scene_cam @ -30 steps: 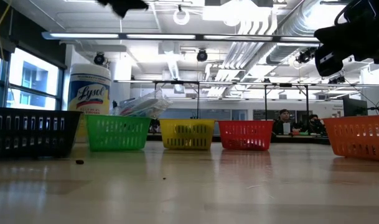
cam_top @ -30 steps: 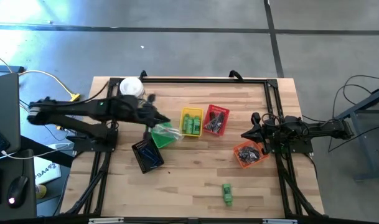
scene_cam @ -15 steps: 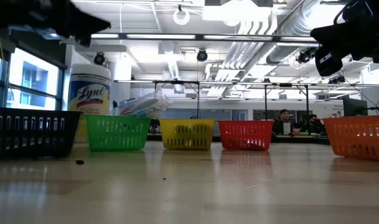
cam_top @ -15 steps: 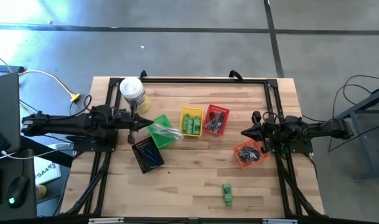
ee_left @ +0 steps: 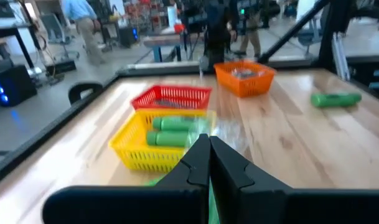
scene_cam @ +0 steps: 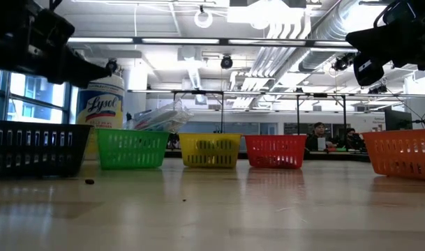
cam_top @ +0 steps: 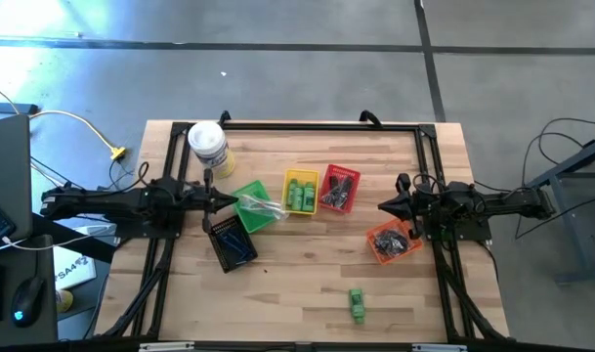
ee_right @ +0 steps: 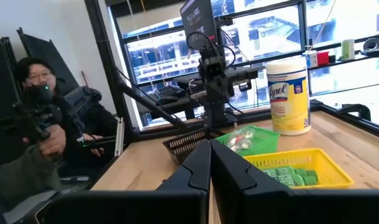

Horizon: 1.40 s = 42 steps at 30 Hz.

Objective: Pick & Place Travel size toiletries
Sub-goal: Put the green shampoo into the yellow bin

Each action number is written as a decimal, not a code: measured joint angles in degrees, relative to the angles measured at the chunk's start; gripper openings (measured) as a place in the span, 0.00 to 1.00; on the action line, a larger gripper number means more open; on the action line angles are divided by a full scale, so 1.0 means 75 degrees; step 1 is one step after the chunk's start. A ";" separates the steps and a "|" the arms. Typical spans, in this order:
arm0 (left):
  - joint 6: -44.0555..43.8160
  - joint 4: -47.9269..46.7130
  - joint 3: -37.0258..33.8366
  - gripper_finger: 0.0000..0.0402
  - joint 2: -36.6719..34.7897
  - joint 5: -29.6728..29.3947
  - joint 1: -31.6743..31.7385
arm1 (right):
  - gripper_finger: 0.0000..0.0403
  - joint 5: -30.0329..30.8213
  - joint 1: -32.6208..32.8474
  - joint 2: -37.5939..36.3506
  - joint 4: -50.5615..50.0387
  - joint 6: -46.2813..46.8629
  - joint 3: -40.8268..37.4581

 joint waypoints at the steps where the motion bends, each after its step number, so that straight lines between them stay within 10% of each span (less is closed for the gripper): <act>1: 0.0001 -0.0013 -0.0066 0.00 0.0003 0.0000 -0.0002 | 0.01 0.0006 0.0000 0.0000 0.0000 -0.0001 0.0000; 42: -0.0001 -0.0683 -0.0313 0.00 0.0004 -0.0009 -0.0002 | 0.01 -0.0223 0.0000 0.3591 0.2961 -0.0414 0.0052</act>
